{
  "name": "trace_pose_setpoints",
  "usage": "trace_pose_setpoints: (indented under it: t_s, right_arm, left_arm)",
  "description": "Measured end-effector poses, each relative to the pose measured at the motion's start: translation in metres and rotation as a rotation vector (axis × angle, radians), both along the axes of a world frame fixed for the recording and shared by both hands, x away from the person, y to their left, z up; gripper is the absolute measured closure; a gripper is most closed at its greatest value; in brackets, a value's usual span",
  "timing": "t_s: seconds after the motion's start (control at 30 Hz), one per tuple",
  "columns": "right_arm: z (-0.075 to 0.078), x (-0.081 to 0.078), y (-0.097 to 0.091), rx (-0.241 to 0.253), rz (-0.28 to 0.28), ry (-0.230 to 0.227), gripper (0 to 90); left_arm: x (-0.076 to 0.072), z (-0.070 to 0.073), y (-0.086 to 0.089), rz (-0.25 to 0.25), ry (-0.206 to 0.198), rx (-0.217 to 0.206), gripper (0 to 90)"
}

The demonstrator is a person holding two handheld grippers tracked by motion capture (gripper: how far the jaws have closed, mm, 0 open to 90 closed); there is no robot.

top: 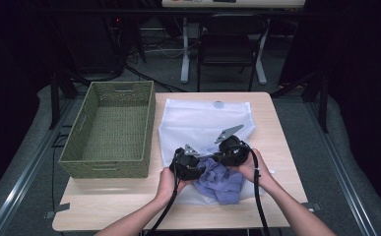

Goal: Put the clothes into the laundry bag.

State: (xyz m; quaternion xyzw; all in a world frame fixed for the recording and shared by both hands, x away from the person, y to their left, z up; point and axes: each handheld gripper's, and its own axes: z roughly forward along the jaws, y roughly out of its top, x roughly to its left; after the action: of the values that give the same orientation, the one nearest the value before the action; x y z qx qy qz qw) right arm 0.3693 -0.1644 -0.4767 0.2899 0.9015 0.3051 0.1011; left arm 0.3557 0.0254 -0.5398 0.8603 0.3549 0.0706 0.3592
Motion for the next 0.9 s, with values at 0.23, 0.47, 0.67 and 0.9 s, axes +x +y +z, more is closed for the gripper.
trace_pose_setpoints:
  t_s: [0.23,0.47,0.67,0.9]
  right_arm:
    - [-0.001,0.002,-0.003,-0.001,-0.007,0.003,88.0]
    - [-0.001,0.002,-0.002,-0.007,0.000,-0.003,88.1]
    - [-0.003,0.002,-0.002,-0.010,-0.006,0.003,88.0]
    - [-0.006,0.004,-0.002,-0.021,-0.004,0.015,88.1]
  left_arm:
    - [-0.016,0.015,0.000,-0.082,0.018,0.003,36.6]
    - [-0.025,0.011,-0.016,-0.145,0.032,0.026,26.6]
    - [-0.028,0.004,-0.032,-0.190,0.028,0.053,24.8]
    - [-0.028,-0.011,-0.043,-0.205,0.021,0.080,38.8]
